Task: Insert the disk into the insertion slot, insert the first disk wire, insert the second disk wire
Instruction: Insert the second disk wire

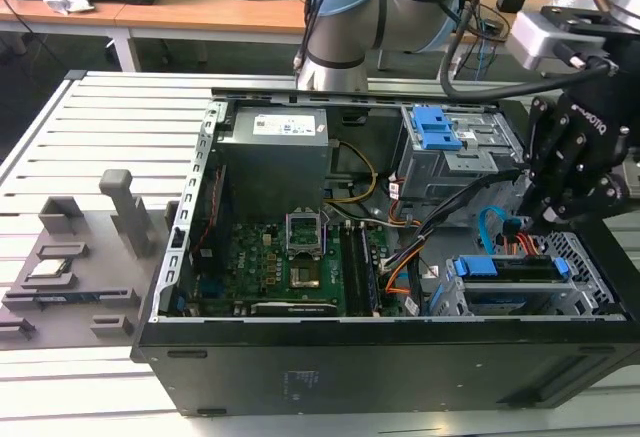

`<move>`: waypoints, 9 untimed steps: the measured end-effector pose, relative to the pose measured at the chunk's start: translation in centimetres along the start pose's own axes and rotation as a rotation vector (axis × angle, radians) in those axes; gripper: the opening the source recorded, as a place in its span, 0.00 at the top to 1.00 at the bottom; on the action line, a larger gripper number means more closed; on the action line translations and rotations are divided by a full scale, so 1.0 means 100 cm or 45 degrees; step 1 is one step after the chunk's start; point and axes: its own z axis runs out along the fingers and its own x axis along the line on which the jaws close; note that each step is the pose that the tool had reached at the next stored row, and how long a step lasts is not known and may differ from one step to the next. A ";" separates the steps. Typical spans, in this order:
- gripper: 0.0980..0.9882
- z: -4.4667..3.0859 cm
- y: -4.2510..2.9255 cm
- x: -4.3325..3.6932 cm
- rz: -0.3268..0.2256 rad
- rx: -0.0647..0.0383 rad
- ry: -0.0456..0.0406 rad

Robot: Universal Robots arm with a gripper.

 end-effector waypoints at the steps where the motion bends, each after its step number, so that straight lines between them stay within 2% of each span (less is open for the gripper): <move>1: 0.77 0.0007 0.0029 -0.0001 0.000 0.000 0.000; 3: 0.77 0.0026 0.0083 -0.0004 0.000 0.000 0.002; 4: 0.77 0.0060 0.0127 -0.0009 0.000 0.000 0.008; 5: 0.77 0.0073 0.0139 -0.0011 0.000 0.001 0.011; 9: 0.77 0.0073 0.0140 -0.0011 0.001 0.001 0.011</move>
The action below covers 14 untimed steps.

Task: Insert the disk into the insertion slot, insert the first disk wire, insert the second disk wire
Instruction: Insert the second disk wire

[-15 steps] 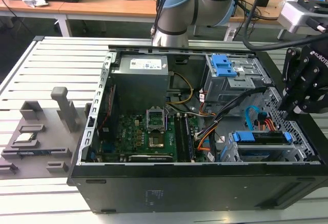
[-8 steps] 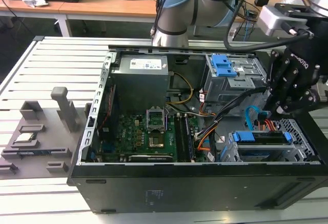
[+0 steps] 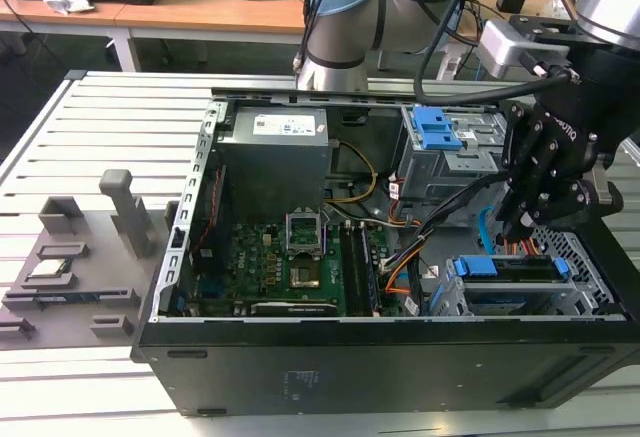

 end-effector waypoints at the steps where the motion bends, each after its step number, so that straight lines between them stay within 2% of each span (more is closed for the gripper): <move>1: 0.79 0.0000 0.0000 0.0000 0.000 0.000 0.000; 3: 0.93 0.0000 0.0000 0.0000 0.000 0.000 0.000; 5: 0.93 0.0000 0.0000 0.0002 0.000 0.000 0.000; 8: 0.93 0.0010 -0.0002 0.0049 0.000 0.000 0.000; 10: 0.93 0.0042 -0.0010 0.0085 -0.001 0.000 0.000; 14: 0.93 0.0113 -0.0066 0.0087 -0.002 0.000 0.000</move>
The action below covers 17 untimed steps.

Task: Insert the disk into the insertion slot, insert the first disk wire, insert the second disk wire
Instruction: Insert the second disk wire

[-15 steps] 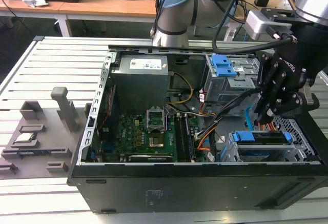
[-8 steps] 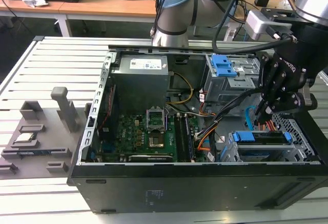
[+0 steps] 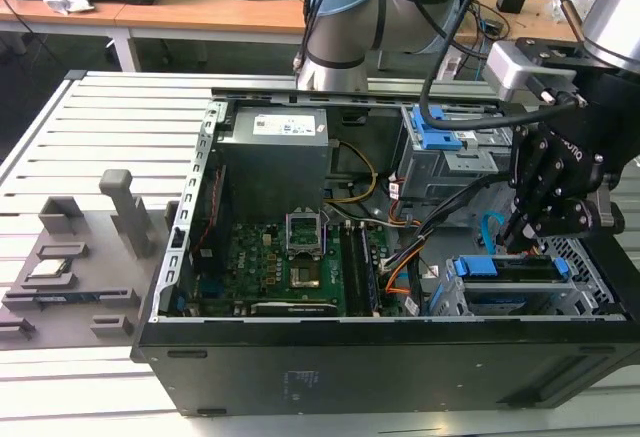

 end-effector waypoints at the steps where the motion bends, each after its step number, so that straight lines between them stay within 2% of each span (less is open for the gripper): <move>1: 0.93 0.0010 -0.0014 -0.0001 0.000 0.000 0.000; 6: 0.93 0.0074 -0.0067 -0.0008 -0.002 0.000 0.000; 17: 0.93 0.0142 -0.0088 -0.0014 -0.002 0.000 0.004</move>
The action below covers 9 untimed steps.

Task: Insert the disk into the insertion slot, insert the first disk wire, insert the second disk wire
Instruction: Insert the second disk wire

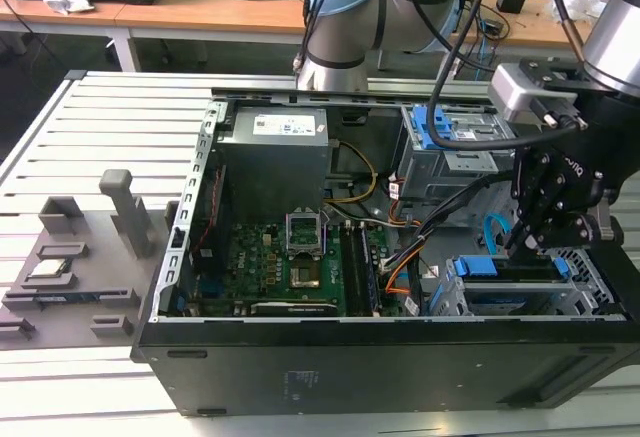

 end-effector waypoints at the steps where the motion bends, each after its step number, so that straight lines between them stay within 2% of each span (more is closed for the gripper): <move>1: 0.93 0.0006 0.0000 0.0000 0.000 0.000 0.000; 9: 0.93 0.0061 -0.0003 -0.0004 0.000 0.000 0.001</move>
